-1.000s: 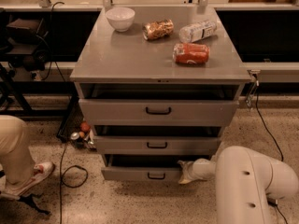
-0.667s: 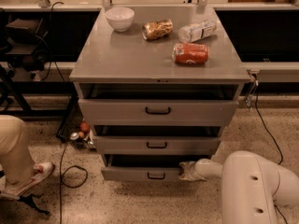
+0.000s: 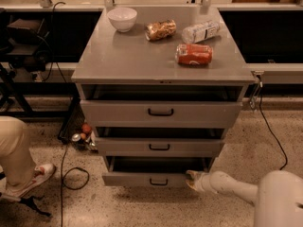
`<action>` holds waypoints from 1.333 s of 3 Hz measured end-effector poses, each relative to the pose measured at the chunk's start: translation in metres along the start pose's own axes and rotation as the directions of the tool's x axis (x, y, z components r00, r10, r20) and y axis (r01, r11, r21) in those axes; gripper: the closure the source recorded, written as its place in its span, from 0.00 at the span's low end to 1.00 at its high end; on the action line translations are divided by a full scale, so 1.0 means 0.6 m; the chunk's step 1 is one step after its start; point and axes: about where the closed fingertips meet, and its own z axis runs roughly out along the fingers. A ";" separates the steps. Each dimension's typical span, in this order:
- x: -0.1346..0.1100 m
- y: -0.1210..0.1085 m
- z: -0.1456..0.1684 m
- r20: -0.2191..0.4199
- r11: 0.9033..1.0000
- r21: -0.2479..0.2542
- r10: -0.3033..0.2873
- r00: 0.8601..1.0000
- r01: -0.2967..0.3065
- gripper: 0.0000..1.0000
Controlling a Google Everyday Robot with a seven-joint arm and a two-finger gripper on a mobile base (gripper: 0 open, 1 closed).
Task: Open bottom drawer
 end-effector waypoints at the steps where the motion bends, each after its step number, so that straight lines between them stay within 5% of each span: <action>1: -0.001 0.000 -0.003 0.002 1.000 0.000 0.002 1.000 -0.002 1.00; 2: -0.001 0.000 -0.005 0.002 1.000 0.000 0.002 1.000 -0.002 1.00; 3: 0.005 0.056 -0.010 0.046 0.997 -0.008 0.073 0.996 -0.073 1.00; 4: -0.001 0.050 -0.021 0.047 0.997 -0.008 0.073 0.996 -0.073 1.00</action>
Offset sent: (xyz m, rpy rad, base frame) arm -0.1619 -0.0130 -0.0625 0.3814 0.1730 -0.2092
